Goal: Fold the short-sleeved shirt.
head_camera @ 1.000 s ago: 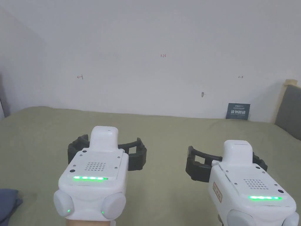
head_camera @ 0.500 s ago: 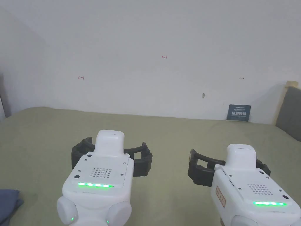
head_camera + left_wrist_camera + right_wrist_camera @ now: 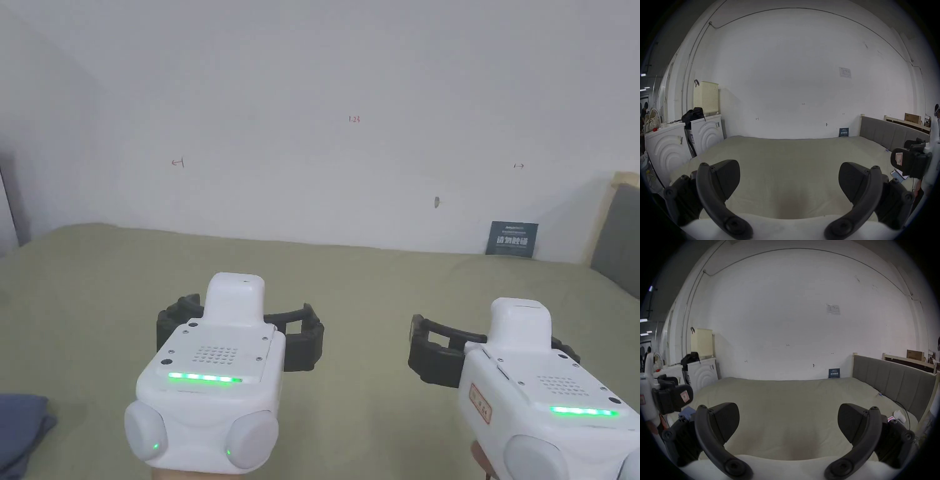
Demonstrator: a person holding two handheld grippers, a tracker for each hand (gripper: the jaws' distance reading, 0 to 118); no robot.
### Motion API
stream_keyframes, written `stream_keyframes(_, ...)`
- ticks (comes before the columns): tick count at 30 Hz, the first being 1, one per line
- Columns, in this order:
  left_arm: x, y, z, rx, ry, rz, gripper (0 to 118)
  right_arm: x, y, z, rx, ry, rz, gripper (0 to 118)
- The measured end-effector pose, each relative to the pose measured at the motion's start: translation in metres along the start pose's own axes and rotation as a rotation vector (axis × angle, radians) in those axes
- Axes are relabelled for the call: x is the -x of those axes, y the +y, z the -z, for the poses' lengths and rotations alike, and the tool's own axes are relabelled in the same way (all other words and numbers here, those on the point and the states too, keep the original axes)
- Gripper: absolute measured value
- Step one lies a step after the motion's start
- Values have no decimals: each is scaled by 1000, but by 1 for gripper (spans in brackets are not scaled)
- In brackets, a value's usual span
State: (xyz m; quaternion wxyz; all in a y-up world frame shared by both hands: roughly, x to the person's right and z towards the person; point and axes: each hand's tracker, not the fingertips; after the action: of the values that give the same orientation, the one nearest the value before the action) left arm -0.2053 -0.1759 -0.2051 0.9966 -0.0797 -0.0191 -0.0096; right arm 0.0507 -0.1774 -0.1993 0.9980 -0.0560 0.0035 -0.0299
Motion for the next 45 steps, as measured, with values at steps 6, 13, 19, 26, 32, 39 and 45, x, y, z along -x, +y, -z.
stream_keyframes(6, 2, 6, -2, 1, -2, 14, 118, 6, 9, 9, 140, -149, 39, 118)
stream_keyframes(13, 4, 8, -4, 12, -10, -4, 118, 3, 6, 9, 153, -135, 1, 118)
stream_keyframes(19, 3, 9, -4, 15, -10, 4, 118, 8, 7, 3, 131, -100, -113, 118)
stream_keyframes(26, 4, 8, -3, 23, -9, -8, 118, 20, 4, 0, 92, -142, -155, 118)
stream_keyframes(32, 6, 7, -3, 38, -14, -5, 118, 13, 9, -2, 103, -98, -94, 118)
stream_keyframes(39, 7, 7, -3, 53, -24, -24, 118, 6, 15, -3, 130, -83, -21, 118)
stream_keyframes(45, 6, 10, -3, 45, -24, -24, 118, 7, 16, -5, 112, -72, -34, 118)
